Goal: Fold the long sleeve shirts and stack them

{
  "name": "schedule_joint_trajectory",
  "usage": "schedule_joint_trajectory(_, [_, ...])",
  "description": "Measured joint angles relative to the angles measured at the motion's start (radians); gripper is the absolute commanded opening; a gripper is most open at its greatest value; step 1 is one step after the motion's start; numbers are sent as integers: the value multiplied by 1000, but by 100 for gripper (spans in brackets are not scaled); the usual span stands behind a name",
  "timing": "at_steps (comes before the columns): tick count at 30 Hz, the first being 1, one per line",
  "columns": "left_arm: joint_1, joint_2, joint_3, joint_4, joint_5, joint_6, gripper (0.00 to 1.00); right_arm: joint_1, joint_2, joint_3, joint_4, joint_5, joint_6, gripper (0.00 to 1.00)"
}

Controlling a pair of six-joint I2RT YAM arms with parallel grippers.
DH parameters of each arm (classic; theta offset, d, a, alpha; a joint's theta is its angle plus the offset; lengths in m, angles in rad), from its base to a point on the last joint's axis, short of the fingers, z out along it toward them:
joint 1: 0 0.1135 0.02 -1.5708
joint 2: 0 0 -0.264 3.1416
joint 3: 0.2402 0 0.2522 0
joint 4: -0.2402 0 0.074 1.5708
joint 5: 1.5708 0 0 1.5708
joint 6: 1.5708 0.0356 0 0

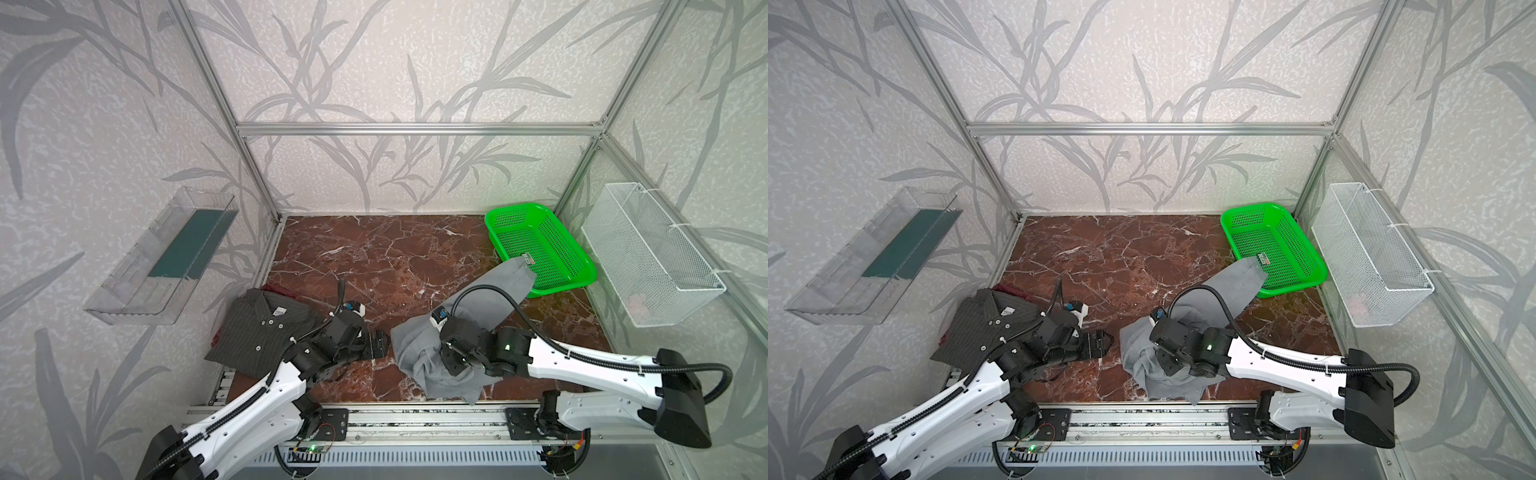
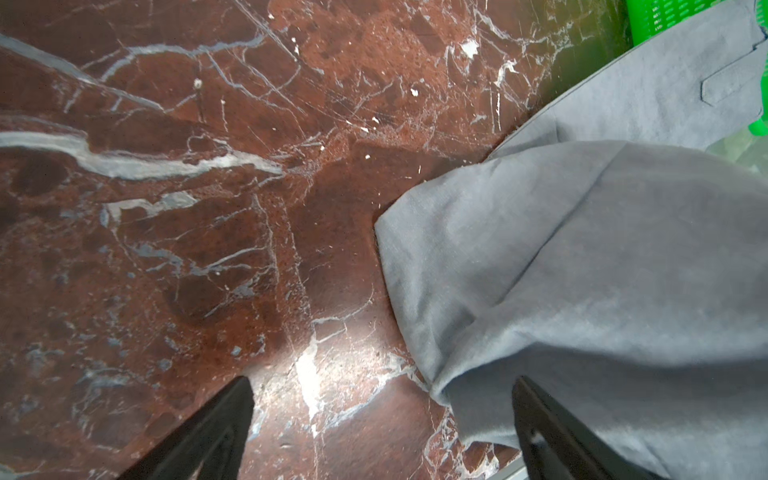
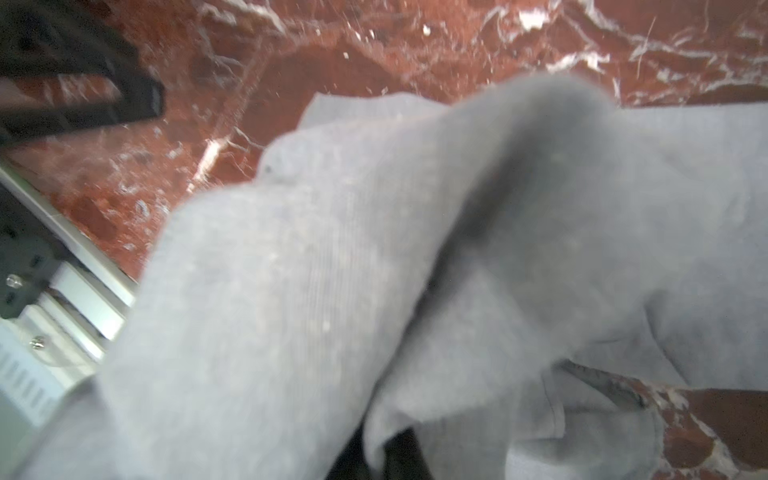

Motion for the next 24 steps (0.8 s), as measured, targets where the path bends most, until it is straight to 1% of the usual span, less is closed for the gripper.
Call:
schedule_joint_trajectory(2, [-23,-34,-6,2,-8,0,97,-18,1,63,-3,-13,-29,0])
schedule_joint_trajectory(6, [-99,-128,-7,29,-30,10,97,-68,1,253,-27,-49,-85,0])
schedule_joint_trajectory(12, [-270,-194,0,72,-119,79,97,-119,23,566,-128,-92,-173,0])
schedule_joint_trajectory(17, [-373,-142,55,129,-166,142,99,-125,91,817,-235,-82,-246,0])
schedule_joint_trajectory(21, [-483,-53,149,166,-241,206,99,-136,173,1023,-335,-72,-288,0])
schedule_joint_trajectory(24, [-523,-5,224,173,-312,251,99,-138,232,1171,-402,-71,-306,0])
